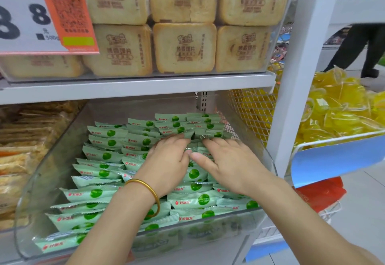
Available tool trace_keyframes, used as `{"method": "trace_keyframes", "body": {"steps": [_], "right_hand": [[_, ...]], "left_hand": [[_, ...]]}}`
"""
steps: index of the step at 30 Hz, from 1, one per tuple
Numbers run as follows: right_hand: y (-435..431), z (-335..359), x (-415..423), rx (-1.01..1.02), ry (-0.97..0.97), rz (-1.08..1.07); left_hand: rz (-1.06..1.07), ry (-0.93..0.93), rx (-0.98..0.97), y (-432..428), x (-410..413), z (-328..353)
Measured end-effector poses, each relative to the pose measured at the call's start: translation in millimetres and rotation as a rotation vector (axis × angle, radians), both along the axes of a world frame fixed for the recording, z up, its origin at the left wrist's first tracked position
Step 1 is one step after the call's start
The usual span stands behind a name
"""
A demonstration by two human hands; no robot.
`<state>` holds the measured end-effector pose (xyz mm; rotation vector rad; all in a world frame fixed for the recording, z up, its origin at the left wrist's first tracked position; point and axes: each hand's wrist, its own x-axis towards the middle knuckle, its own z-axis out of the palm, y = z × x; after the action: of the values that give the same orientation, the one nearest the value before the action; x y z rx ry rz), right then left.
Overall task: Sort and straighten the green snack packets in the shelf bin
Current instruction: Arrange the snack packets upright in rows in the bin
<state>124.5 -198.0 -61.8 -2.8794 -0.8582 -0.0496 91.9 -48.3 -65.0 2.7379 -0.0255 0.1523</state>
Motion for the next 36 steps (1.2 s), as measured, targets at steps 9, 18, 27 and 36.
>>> {"method": "trace_keyframes", "body": {"steps": [9, 18, 27, 36], "right_hand": [[-0.8, 1.8, -8.4, 0.026, -0.008, -0.014], [2.5, 8.5, 12.2, 0.208, -0.102, -0.068], [11.1, 9.4, 25.6, 0.106, 0.026, -0.130], [4.9, 5.3, 14.1, 0.141, -0.084, -0.102]], "left_hand": [[0.000, -0.080, -0.038, 0.3, 7.5, -1.6], [0.017, -0.107, -0.041, 1.5, 6.2, -1.7], [0.019, -0.122, -0.045, 5.4, 0.3, 0.2], [0.026, -0.147, -0.075, 3.9, -3.2, 2.7]]}}
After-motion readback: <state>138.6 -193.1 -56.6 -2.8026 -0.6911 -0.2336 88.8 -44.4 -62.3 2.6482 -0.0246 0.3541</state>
